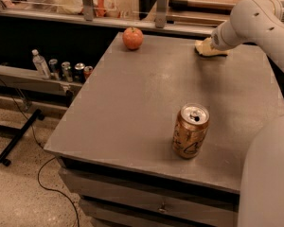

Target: Move sponge near orange can

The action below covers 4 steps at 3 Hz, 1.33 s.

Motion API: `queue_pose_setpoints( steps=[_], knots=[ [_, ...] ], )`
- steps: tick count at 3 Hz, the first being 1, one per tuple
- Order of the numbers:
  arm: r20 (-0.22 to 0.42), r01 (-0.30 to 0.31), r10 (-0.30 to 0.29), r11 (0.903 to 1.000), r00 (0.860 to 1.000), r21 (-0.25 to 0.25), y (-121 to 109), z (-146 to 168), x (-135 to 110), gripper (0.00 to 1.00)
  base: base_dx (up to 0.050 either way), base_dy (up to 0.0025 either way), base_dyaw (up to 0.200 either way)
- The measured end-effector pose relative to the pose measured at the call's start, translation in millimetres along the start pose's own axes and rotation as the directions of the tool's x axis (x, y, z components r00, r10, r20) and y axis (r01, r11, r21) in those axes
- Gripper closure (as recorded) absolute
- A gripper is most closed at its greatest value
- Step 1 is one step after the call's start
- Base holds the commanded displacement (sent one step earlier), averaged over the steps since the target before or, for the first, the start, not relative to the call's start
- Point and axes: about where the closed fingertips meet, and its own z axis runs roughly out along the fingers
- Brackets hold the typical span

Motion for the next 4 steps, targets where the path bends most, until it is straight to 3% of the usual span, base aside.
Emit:
queue_pose_setpoints(
  steps=[2, 4],
  knots=[
    [0.029, 0.045, -0.044, 0.9988, 0.999, -0.020, 3, -14, -8, 1.00, 0.000, 0.00000, 0.000],
    [0.128, 0.155, -0.147, 0.9860, 0.981, -0.060, 14, -43, -39, 1.00, 0.000, 0.00000, 0.000]
  ],
)
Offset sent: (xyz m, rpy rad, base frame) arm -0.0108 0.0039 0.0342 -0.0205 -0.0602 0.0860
